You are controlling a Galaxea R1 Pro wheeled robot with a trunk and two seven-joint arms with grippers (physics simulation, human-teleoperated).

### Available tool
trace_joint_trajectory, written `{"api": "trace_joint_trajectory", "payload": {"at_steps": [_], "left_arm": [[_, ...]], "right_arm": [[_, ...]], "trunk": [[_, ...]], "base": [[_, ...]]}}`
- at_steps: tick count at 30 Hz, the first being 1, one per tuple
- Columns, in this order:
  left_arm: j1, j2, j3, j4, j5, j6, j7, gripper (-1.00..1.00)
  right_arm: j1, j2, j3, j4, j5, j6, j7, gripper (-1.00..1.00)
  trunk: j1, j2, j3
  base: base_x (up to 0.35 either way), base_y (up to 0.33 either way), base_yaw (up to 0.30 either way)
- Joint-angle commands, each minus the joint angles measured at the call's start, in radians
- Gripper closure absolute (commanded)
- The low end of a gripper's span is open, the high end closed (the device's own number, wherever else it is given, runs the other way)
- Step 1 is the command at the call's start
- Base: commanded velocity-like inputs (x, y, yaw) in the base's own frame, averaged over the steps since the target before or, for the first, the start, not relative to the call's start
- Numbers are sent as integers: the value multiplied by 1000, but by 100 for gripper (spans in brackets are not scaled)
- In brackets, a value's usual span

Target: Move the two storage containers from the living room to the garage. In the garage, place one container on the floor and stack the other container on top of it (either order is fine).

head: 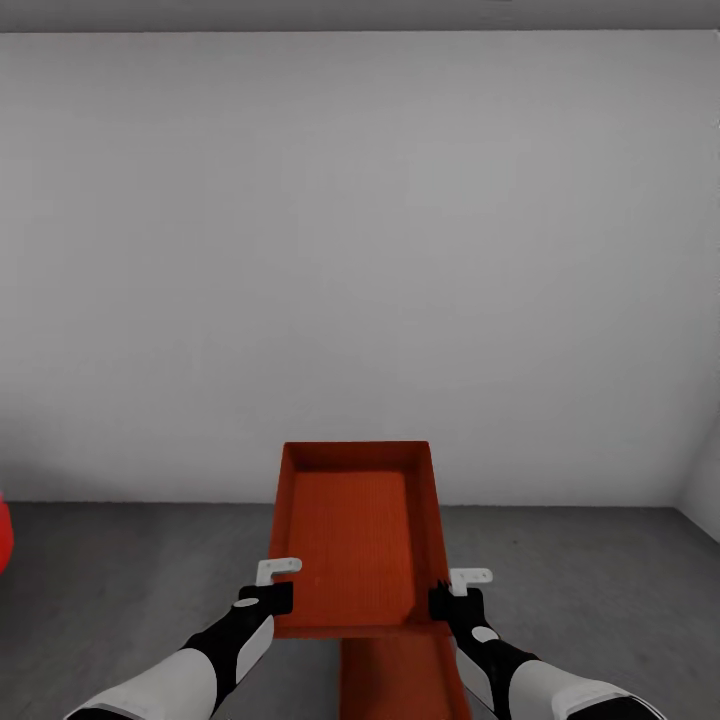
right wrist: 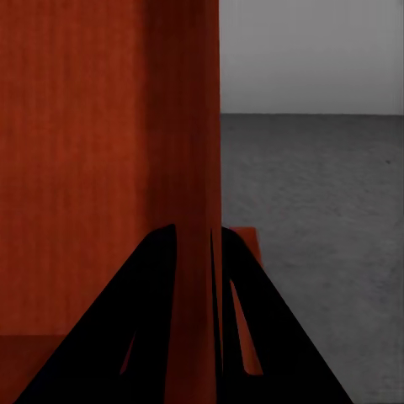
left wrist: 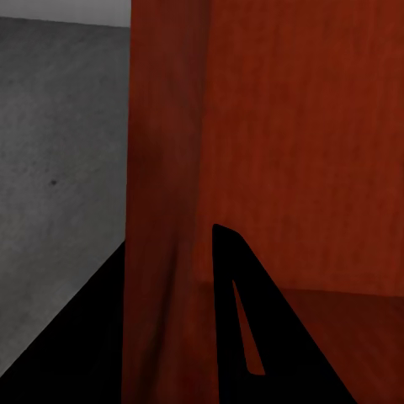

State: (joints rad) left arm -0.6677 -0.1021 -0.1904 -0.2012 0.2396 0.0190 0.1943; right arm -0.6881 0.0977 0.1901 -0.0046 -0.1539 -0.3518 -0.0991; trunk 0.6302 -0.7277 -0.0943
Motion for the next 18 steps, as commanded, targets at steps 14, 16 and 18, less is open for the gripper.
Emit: {"api": "trace_joint_trajectory", "payload": {"at_steps": [14, 16, 18], "left_arm": [[-1, 17, 17, -6, -11, -17, 13, 100], [-1, 16, 17, -6, -11, -17, 13, 100], [-1, 17, 17, -6, -11, -17, 13, 100]], "right_arm": [[-1, -13, -57, 3, -29, -6, -1, 100], [-1, -13, -57, 3, -29, -6, -1, 100], [-1, -13, -57, 3, -29, -6, -1, 100]], "trunk": [[0, -2, -2], [0, -2, -2], [0, -2, -2]], "base": [[-149, -218, 0], [-37, -57, 0], [-17, -26, 0]]}}
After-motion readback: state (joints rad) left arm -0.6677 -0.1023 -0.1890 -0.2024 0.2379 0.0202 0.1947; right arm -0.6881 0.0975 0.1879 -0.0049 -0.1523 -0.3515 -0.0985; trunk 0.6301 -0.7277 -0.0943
